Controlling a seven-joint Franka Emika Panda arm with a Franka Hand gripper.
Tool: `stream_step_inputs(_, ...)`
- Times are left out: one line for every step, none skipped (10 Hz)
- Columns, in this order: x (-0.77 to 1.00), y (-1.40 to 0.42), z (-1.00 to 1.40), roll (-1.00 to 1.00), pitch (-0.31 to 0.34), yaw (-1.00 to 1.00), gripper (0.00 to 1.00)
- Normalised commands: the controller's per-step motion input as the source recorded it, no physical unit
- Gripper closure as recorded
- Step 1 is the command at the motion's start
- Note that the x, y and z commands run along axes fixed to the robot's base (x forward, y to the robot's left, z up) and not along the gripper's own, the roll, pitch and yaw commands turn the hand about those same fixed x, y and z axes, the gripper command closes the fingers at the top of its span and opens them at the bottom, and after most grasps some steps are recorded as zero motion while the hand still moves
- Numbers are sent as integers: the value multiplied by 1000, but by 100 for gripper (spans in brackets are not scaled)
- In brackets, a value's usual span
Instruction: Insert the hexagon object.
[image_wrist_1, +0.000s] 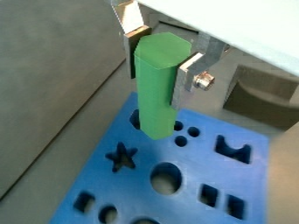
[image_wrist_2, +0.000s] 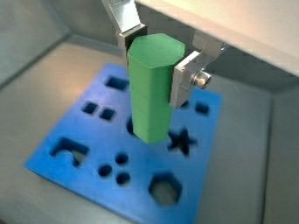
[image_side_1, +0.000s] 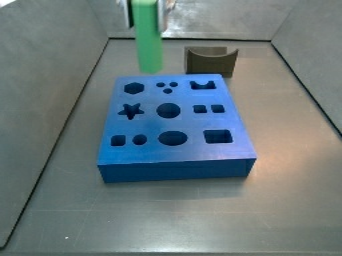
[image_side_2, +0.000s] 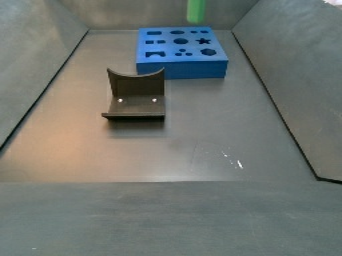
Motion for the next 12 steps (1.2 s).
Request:
stream_step_inputs(-340,366,-1000,-60,0,-723,100)
stream_step_inputs(-371,351,-1000,-33,0,-711,100)
stream_step_inputs(-349,314,-989,-10,-29,-666,100)
stream_step_inputs(-97,460,-554,-104,-27,-386,100)
stream_step_inputs(0,151,-194,0,-10,0,100)
stream_step_inputs(-6,140,-123,-19,-40,9,100)
stream_step_inputs(-60,0,-137,-73,-93,86,100)
stream_step_inputs(-89,0,-163,-97,-107,94,100)
stream_step_inputs(-257,117,-180,-127,-167,154,100)
stream_step_inputs(-303,23,-146,-99,-189,206,100)
stream_step_inputs(-57,20,-217,-43,-100,334,100)
stream_step_inputs(0,0,-329,-37,-71,294,100)
